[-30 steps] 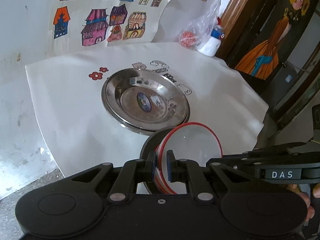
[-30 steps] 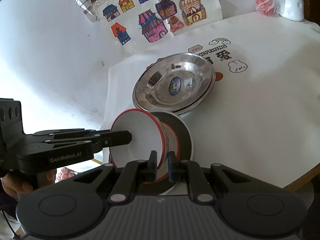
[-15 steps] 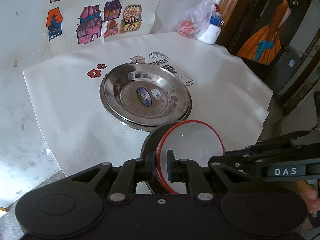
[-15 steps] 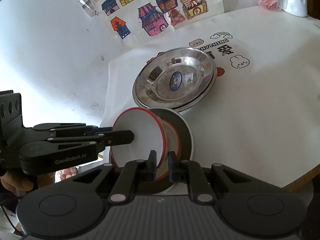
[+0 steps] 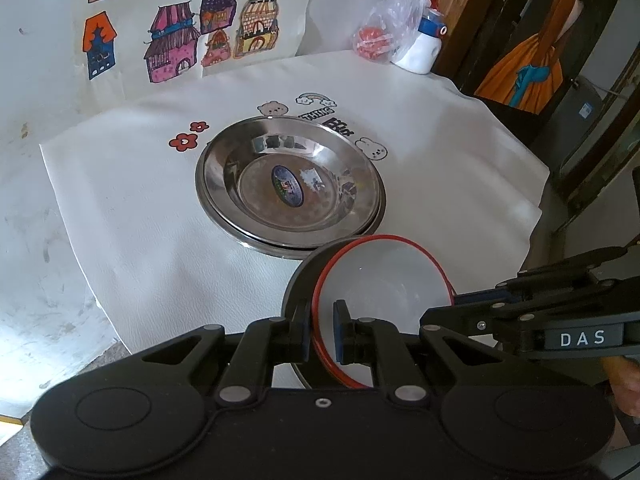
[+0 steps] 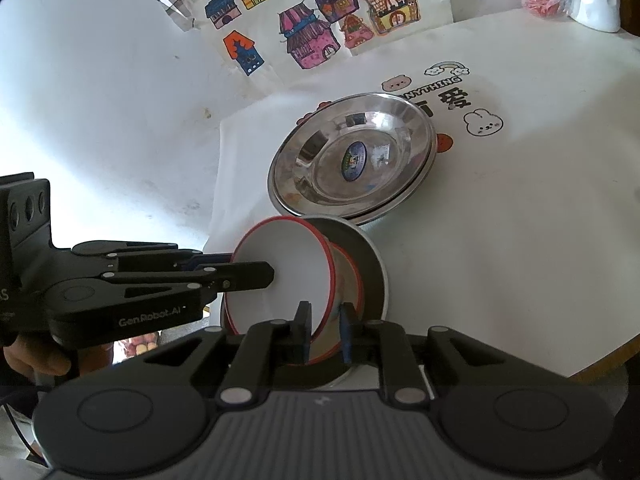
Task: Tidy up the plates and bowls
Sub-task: 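Lower the white bowl into the steel bowl and open both tools, then move both tools to the steel bowl's rim and close them on it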
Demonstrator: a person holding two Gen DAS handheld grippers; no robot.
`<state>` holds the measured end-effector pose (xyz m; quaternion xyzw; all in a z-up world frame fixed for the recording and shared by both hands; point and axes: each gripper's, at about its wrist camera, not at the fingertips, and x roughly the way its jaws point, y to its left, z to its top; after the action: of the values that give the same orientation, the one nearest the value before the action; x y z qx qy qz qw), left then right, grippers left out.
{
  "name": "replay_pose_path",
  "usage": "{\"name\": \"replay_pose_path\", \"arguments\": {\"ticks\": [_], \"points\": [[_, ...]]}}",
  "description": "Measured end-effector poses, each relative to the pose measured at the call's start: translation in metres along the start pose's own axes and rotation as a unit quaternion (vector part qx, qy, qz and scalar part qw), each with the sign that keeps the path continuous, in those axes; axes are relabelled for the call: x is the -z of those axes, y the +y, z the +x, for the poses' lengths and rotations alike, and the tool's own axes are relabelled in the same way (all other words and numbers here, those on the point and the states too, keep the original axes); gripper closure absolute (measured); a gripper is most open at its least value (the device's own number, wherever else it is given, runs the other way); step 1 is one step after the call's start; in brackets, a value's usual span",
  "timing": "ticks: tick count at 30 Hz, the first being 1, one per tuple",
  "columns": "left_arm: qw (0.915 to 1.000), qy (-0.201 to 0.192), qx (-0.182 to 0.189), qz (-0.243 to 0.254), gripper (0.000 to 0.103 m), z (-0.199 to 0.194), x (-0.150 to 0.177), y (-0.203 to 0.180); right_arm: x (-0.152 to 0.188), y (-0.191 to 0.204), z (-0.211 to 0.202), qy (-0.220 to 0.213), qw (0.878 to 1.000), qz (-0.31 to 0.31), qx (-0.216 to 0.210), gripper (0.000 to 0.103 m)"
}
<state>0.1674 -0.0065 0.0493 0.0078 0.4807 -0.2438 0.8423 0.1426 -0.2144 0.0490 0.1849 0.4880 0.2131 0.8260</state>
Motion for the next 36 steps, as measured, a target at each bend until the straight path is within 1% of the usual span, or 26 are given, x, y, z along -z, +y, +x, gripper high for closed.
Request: {"name": "replay_pose_path", "arguments": {"ticks": [2,10,12,13,16,18,19,20,21,22,23,24,25,27,28,29,30,33,35,36], "points": [[1.0000,0.002,0.000,0.001,0.092,0.000,0.000,0.000,0.001,-0.001,-0.001,-0.003,1.000,-0.003,0.008,0.078],[0.9999,0.009,0.006,0.000,0.089,0.002,-0.003,0.000,0.003,-0.004,-0.003,-0.013,1.000,-0.002,-0.003,0.076],[1.0000,0.006,0.008,-0.002,0.087,0.001,-0.002,0.000,0.004,-0.004,-0.007,-0.025,1.000,-0.005,-0.004,0.076],[1.0000,0.003,0.008,-0.002,0.084,0.000,-0.002,0.001,0.005,-0.003,-0.009,-0.031,0.999,-0.007,-0.003,0.075],[0.9999,-0.010,0.005,-0.004,0.083,-0.006,-0.001,0.003,0.006,-0.003,-0.018,-0.052,0.998,-0.016,-0.003,0.066],[0.9998,-0.014,0.009,-0.008,0.081,-0.010,-0.001,0.005,0.007,-0.002,-0.024,-0.067,0.997,-0.021,0.000,0.055],[0.9997,-0.018,0.011,-0.010,0.078,-0.012,-0.001,0.006,0.008,-0.002,-0.029,-0.079,0.997,-0.026,0.003,0.052],[0.9996,-0.024,0.012,-0.013,0.073,-0.015,0.000,0.006,0.008,-0.003,-0.032,-0.087,0.996,-0.029,0.004,0.046],[0.9994,-0.031,0.011,-0.014,0.069,-0.018,0.000,0.006,0.009,-0.002,-0.037,-0.098,0.995,-0.033,0.005,0.040],[0.9991,-0.040,0.010,-0.013,0.063,-0.021,0.000,0.005,0.011,-0.002,-0.042,-0.111,0.993,-0.036,0.004,0.038],[0.9987,-0.049,0.009,-0.013,0.058,-0.025,0.001,0.006,0.012,-0.002,-0.047,-0.125,0.991,-0.040,0.001,0.033],[0.9982,-0.058,0.008,-0.013,0.056,-0.029,0.001,0.006,0.014,-0.001,-0.051,-0.138,0.989,-0.044,0.001,0.027],[0.9976,-0.067,0.007,-0.014,0.053,-0.032,0.001,0.006,0.016,-0.001,-0.055,-0.150,0.988,-0.048,0.003,0.025],[0.9959,-0.089,0.005,-0.018,0.042,-0.040,0.002,0.007,0.021,0.000,-0.063,-0.173,0.983,-0.057,0.009,0.015],[0.9942,-0.105,0.001,-0.021,0.034,-0.046,0.003,0.007,0.023,0.000,-0.066,-0.183,0.981,-0.062,0.011,0.014],[0.9925,-0.120,-0.003,-0.022,0.028,-0.050,0.004,0.008,0.026,0.001,-0.068,-0.189,0.980,-0.066,0.013,0.012],[0.9902,-0.138,-0.008,-0.022,0.026,-0.056,0.006,0.008,0.028,0.001,-0.071,-0.196,0.978,-0.069,0.015,0.009],[0.9833,-0.179,-0.024,-0.020,0.015,-0.067,0.015,0.007,0.037,0.000,-0.076,-0.212,0.974,-0.077,0.023,0.003],[0.9789,-0.200,-0.032,-0.024,0.009,-0.072,0.022,0.007,0.043,0.002,-0.077,-0.218,0.971,-0.087,0.033,0.001],[0.9776,-0.206,-0.035,-0.024,0.007,-0.073,0.026,0.006,0.047,0.004,-0.078,-0.220,0.970,-0.093,0.039,0.000]]}}
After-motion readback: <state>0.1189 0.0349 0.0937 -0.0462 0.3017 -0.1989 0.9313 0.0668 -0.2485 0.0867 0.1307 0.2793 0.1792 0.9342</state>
